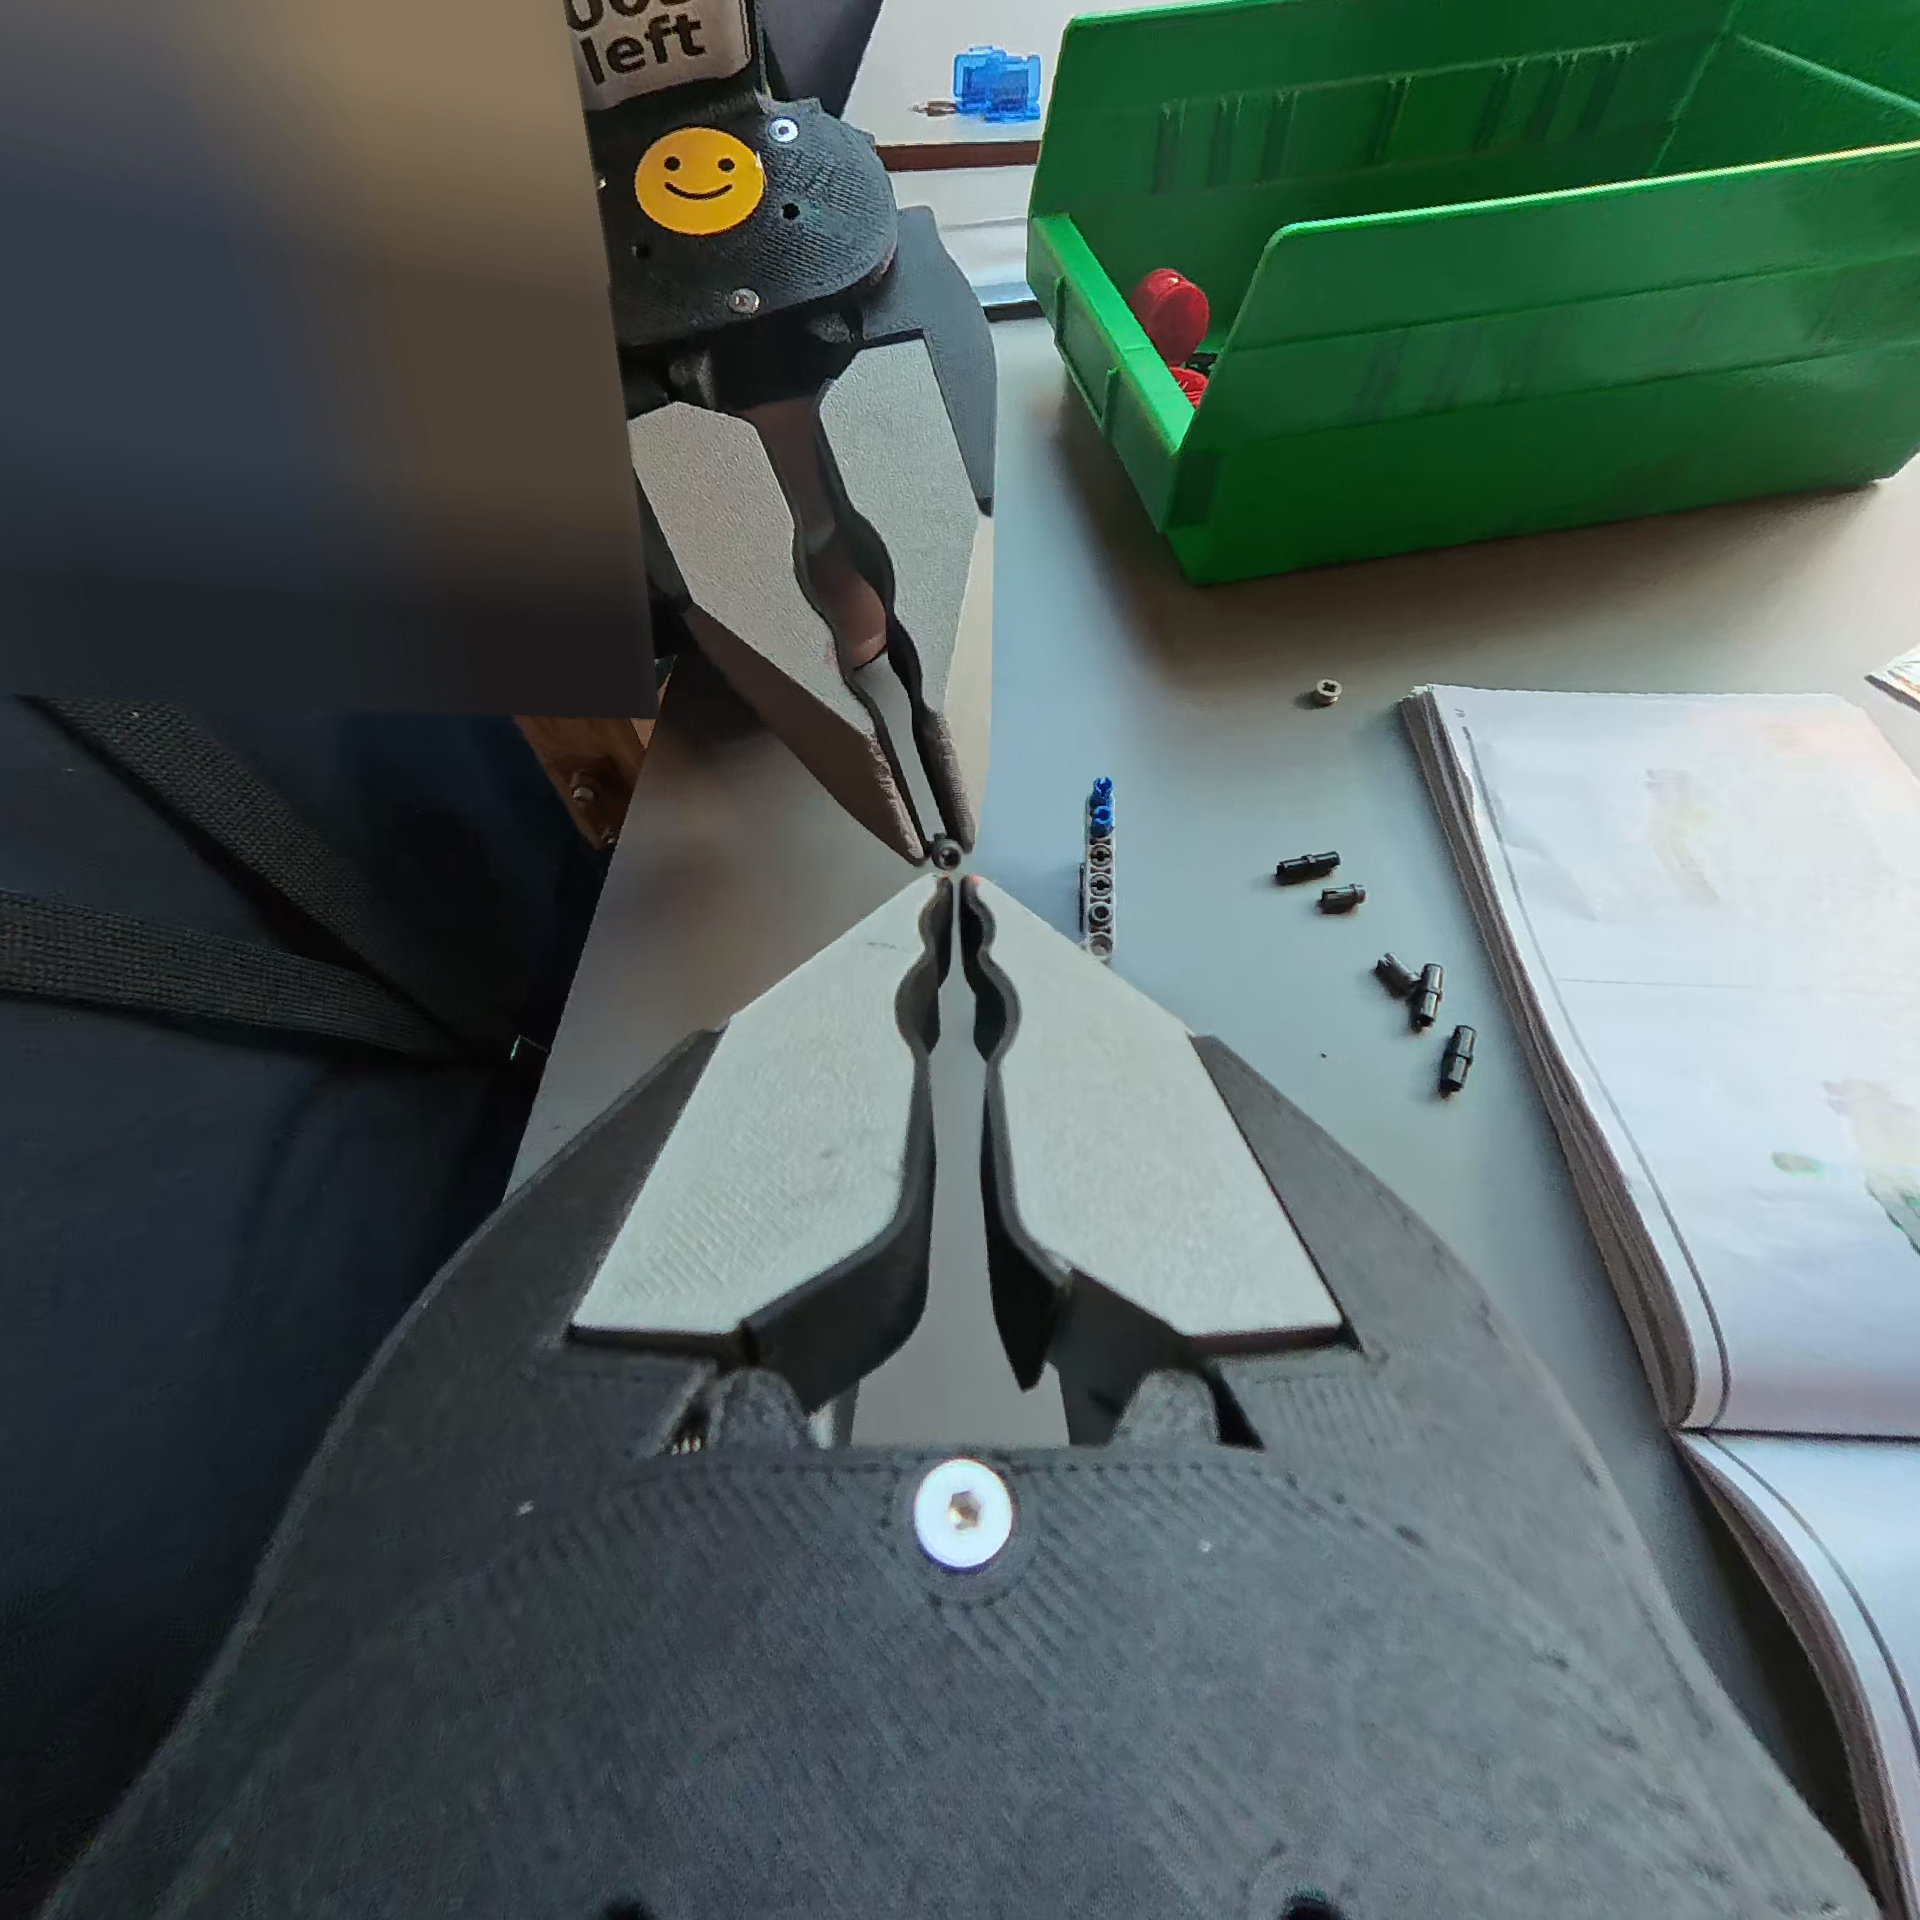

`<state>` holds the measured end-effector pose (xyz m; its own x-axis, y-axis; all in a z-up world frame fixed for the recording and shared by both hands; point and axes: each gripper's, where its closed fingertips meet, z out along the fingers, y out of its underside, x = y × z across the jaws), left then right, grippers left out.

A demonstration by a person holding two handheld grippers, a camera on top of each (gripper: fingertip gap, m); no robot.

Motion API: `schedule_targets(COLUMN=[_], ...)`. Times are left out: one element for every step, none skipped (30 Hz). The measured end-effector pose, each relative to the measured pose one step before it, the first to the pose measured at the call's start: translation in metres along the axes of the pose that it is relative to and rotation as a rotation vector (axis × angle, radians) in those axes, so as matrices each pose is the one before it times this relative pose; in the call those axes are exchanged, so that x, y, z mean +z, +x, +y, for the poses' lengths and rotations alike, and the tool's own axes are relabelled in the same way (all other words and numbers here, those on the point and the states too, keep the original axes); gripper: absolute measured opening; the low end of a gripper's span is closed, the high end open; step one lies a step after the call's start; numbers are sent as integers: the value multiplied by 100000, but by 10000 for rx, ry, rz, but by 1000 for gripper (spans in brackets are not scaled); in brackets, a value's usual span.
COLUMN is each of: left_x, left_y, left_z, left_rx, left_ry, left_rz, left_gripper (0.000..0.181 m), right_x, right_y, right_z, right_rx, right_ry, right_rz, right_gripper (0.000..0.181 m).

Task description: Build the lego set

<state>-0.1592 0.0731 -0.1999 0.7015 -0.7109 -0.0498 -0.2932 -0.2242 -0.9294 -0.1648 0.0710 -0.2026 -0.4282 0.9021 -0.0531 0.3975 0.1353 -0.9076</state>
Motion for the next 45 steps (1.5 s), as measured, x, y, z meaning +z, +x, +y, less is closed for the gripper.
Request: schedule_targets(left_x=[-18, -23, -22, 2, 19, 57, 93, 108, 93, 46, 6, -21, -8, 21, 32, 32, -3, -27, -30, -26, -2, 5, 6, 16, -2, -1, -33, -26, -6, -15, -29, -25, -30, -18, -7, -3, 1, 0, -17, -29, -34, -21, -18, -14, 1], left_y=[-94, -100, -97, -121, -108, -141, -138, -38, 12, 14, 20, 30, 38, 26, 51, 56, 74, 45, 8, 46, 63, 72, 53, 24, 57, -24, 4, -4, 27, 36, 11, 9, 23, 29, 9, -14, -2, -6, 10, -34, -53, -32, -32, -37, -49], left_z=[-42, -22, -14, 6, 11, 77, 129, 128, 105, 48, 1, -19, -14, 21, 37, 18, -35, -57, -65, -33, -7, -11, -30, -23, -26, -13, -55, -21, -21, -19, -23, -34, -46, -58, -26, -27, -21, -29, -45, -59, -44, -39, -38, -24, 1], left_rx=[-62, -93, -108, -117, -109, -125, -148, -124, -84, -32, 17, 51, 62, 51, 40, 48, 72, 82, 77, 58, 44, 51, 60, 64, 65, 50, 49, 24, 9, 5, 10, 30, 48, 53, 45, 41, 38, 39, 42, 40, 38, 37, 39, 55, 66], left_ry=[30, 25, 17, -1, -14, -59, -103, -103, -88, -46, -1, 20, 11, -14, -34, -16, 16, 45, 52, 21, 7, 7, 14, 13, 12, 9, 39, 16, 20, 12, 21, 27, 38, 33, 20, 11, 13, 21, 31, 38, 35, 25, 22, 15, -4], left_rz=[-12, 3, 13, 6, 10, -8, 7, 80, 82, 50, -3, -18, -23, -17, 6, 4, 13, -28, -52, -14, 11, 26, -3, -26, -13, -58, -33, -26, 9, 23, 3, -19, -20, -17, -27, -34, -28, -25, -17, -48, -59, -49, -53, -64, -78], left_gripper=[1, 1, 2, 2, 2, 1, 2, 2, 2, 2, 2, 2, 2, 2, 2, 2, 2, 2, 2, 2, 2, 2, 2, 2, 2, 2, 2, 2, 1, 2, 2, 1, 1, 1, 1, 1, 1, 1, 2, 1, 1, 1, 2, 2, 1], right_x=[-72, -112, -131, -120, -96, -59, -18, 6, 30, 22, 49, 66, 60, 54, 44, 36, 37, 25, 16, 13, 8, 14, 15, 23, 47, 49, 58, 19, -13, 0, 5, -2, -21, -22, -8, -15, -14, -21, -12, -23, 0, 2, 6, 14, -1], right_y=[114, 117, 96, 87, 94, 83, 31, -34, -89, -131, -116, -96, -78, -43, 17, 32, 25, 75, 97, 38, 4, -24, -42, -30, 15, -14, -61, -21, -13, -33, -22, -27, -38, -41, -20, 7, 13, -6, -33, -11, 20, 10, -5, 0, 5], right_z=[-53, -130, -164, -156, -87, -60, -17, -8, -33, -61, -47, 19, 28, -4, -5, 33, 57, 68, 88, 85, 44, -24, -22, -2, 55, 103, 101, 9, -53, -52, -22, -37, -34, -42, -33, -6, -16, -15, -17, -8, 12, 29, 24, -19, -48], right_rx=[46, 63, 66, 61, 65, 67, 61, 41, 2, -31, -29, -13, -5, -3, -1, 17, 39, 46, 47, 61, 67, 52, 31, 20, 15, 17, 13, 0, -1, 30, 62, 80, 75, 66, 73, 80, 81, 81, 79, 74, 90, 122, 151, 175, 178], right_ry=[43, 98, 124, 109, 74, 45, 23, 9, 20, 35, 13, -25, -33, -13, -2, -17, -31, -29, -36, -34, -6, 18, 18, 0, -30, -55, -55, -3, 34, 32, 25, 36, 40, 38, 32, 25, 22, 23, 24, 20, 6, -1, 9, 33, 49], right_rz=[27, 16, -2, -10, -1, -4, -22, -42, -53, -54, -41, -34, -32, -16, 12, 8, -6, 22, 25, -17, -38, -40, -47, -28, 2, -16, -39, -6, -5, -33, -44, -57, -68, -67, -55, -48, -46, -55, -63, -47, -39, -59, -80, -87, -80], right_gripper=[0, 0, 0, 0, 1, 2, 2, 3, 3, 2, 2, 2, 2, 2, 2, 2, 2, 2, 3, 3, 3, 3, 3, 2, 2, 1, 1, 0, 0, 0, 0, 0, 0, 1, 1, 1, 1, 1, 1, 1, 1, 1, 0, 0, 0])
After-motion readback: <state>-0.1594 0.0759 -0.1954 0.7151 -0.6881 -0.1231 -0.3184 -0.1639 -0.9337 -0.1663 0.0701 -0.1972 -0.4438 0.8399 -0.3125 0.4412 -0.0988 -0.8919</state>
